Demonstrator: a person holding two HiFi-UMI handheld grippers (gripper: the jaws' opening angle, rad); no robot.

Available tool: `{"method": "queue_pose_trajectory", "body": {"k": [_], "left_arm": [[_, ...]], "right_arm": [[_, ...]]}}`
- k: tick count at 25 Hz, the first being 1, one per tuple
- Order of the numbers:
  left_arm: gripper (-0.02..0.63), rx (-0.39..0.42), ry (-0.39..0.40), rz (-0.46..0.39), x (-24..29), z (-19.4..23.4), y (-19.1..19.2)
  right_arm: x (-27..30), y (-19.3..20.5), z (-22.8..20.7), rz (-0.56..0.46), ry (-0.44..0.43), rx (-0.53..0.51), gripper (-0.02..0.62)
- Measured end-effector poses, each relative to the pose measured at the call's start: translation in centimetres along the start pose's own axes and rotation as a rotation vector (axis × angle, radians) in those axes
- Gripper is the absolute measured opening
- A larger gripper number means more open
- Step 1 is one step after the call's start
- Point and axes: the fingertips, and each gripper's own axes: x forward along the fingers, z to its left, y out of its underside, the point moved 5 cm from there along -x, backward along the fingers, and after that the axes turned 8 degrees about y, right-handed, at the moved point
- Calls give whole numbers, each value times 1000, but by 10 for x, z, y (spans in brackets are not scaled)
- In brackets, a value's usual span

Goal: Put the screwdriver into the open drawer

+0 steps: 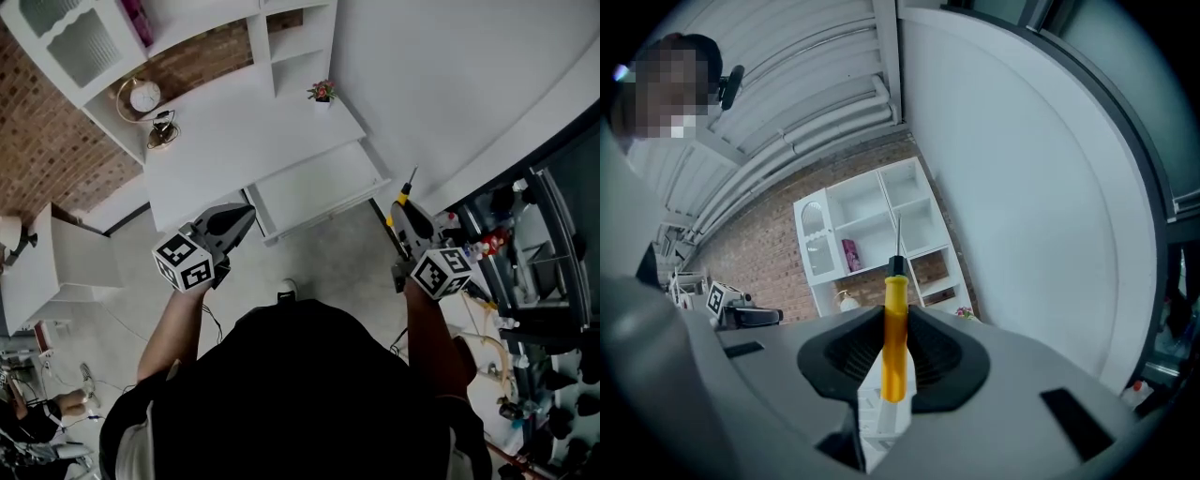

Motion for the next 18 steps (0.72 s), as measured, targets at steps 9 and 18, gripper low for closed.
{"method": "queue_pose_trajectory", "body": {"k": [9, 18], "left_arm": [[15, 8, 31, -2, 6, 49, -15], [14, 11, 41, -17, -1, 88, -25]], "right_arm": [[46, -11, 6, -17, 11, -16, 84], [77, -18, 17, -25, 28, -28, 84]]}}
